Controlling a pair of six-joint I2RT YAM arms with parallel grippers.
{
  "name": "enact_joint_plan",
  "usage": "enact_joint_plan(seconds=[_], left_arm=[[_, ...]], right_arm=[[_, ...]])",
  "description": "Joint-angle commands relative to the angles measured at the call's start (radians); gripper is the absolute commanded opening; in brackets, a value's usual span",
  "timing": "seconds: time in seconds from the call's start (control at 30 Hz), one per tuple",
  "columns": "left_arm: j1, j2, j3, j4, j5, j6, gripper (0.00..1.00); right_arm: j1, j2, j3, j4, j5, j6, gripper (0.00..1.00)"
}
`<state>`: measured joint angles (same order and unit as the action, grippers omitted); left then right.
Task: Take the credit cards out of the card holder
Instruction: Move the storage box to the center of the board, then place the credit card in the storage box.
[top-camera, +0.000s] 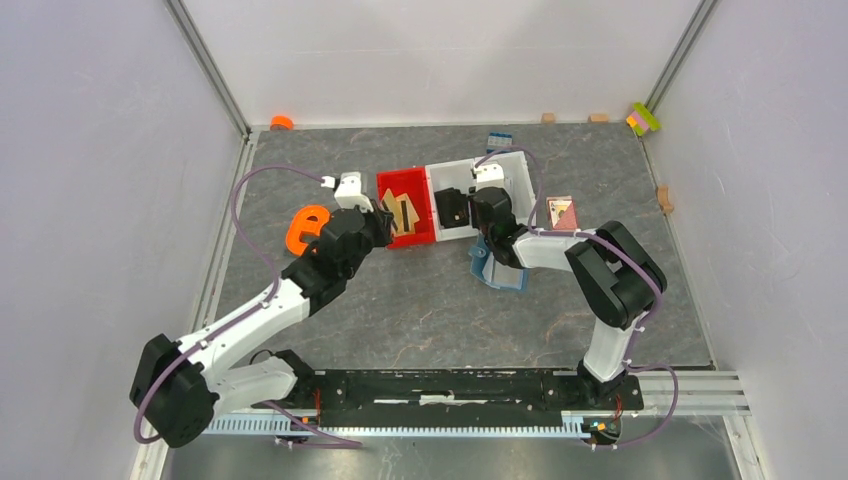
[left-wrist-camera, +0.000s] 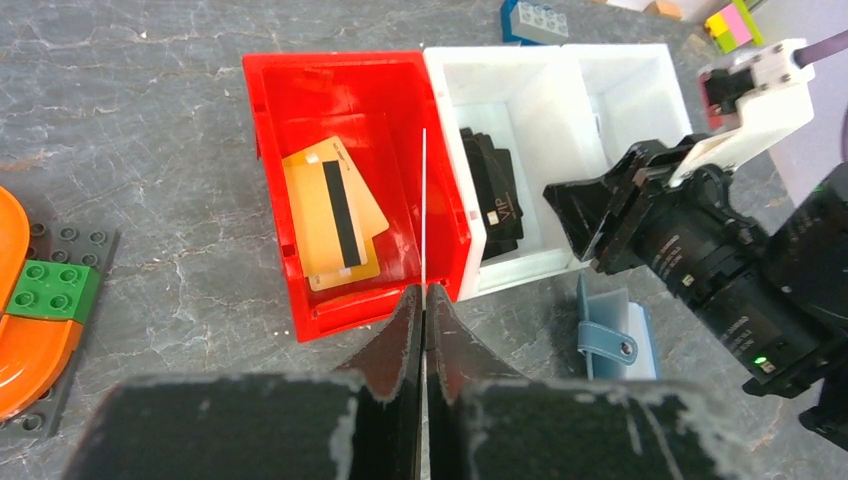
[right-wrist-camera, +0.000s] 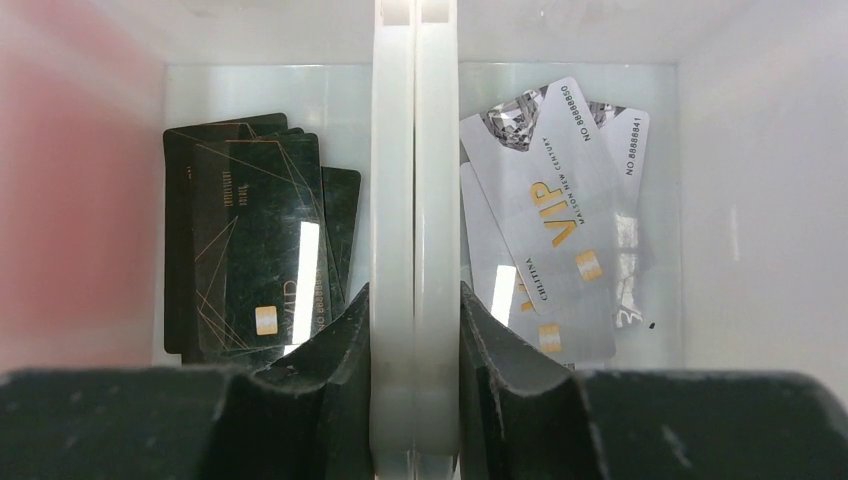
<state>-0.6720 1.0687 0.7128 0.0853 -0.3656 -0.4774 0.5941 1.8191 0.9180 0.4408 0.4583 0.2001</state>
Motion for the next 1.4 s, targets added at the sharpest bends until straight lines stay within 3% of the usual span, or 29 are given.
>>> enact_joint_plan(seconds=[0.0,0.27,0.53,0.67,0.8,0.93,1.0,1.13,1.37], left_arm=[[-0.003,0.046,0.033,0.027,-0.015,0.028,0.02],[-0.001,0.213,0.134,-0.02,-0.066,0.066,0.02],[0.0,0.184,0.111,0.003,-0.099,0.073,0.02],[0.004,0.22,0.141,-0.026,-0.069,0.069,0.02],[0.01,0.254,0.163,-0.038,-0.054,0.065,0.02],[0.033,0.28,0.194,-0.066,-0.04,0.053,0.02],[0.054,0.301,0.213,-0.081,-0.003,0.02,0.02],[0.061,0.352,0.282,-0.155,0.028,-0.002,0.02],[0.096,0.439,0.376,-0.237,0.038,0.016,0.02]], right_arm=[[0.006,-0.072,0.029,0.188,0.037,0.014,0.01],[0.005,-0.013,0.087,0.067,0.01,0.12,0.04],[0.007,0.011,0.095,0.058,-0.015,0.191,0.05],[0.007,0.072,0.204,-0.08,-0.044,0.25,0.1],[0.006,0.097,0.245,-0.133,-0.063,0.262,0.21],[0.007,0.106,0.265,-0.164,-0.025,0.251,0.48],[0.007,0.113,0.297,-0.188,-0.032,0.233,0.52],[0.007,0.103,0.349,-0.248,-0.041,0.227,0.7],[0.008,-0.089,0.26,-0.27,-0.045,0.186,0.83]])
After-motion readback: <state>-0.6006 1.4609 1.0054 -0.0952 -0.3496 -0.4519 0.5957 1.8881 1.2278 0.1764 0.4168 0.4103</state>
